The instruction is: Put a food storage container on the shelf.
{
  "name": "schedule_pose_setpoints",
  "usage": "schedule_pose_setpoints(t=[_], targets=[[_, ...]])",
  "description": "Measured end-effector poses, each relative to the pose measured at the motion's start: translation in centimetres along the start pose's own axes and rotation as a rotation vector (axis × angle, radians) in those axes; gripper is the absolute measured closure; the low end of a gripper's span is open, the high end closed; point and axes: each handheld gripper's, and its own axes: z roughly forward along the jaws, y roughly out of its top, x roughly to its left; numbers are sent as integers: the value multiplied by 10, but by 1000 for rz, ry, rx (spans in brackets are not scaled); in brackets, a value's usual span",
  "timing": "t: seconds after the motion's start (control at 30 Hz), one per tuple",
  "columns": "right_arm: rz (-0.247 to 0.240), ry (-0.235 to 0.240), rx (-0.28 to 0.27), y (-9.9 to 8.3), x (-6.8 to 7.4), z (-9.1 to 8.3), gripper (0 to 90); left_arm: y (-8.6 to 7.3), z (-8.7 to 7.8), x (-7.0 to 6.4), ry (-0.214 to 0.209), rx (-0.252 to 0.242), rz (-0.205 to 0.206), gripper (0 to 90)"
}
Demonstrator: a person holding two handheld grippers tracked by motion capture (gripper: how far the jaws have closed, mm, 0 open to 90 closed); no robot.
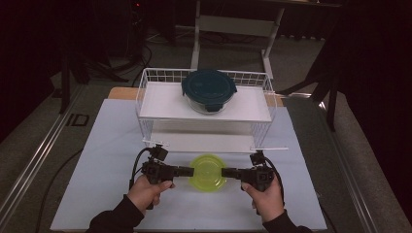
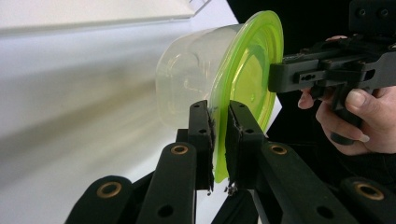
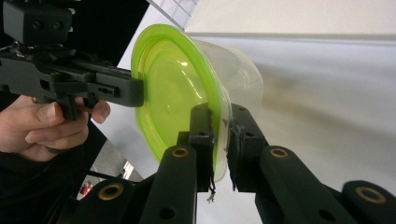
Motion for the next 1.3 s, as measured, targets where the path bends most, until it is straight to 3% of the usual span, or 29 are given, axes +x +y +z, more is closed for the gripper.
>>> schedule_pose_setpoints(t=[0.3,0.7,0.73,1.03,1.3], targets=[[-26,8,-30,13,16,-12,811,16,-17,-16,0,-16,26,813],[-77,17,-90,48,46,-37,809,49,-49,-53,31,-78,87,815],[-81,18,-94,50,47,-38,808,57,-55,-58,32,-85,85,815],[-112,22,-155,93,72,-56,806,96,-82,-79,25,-127,112,820],[-137,-3,-185,129,86,-68,803,127,-94,-92,35,-165,127,822]])
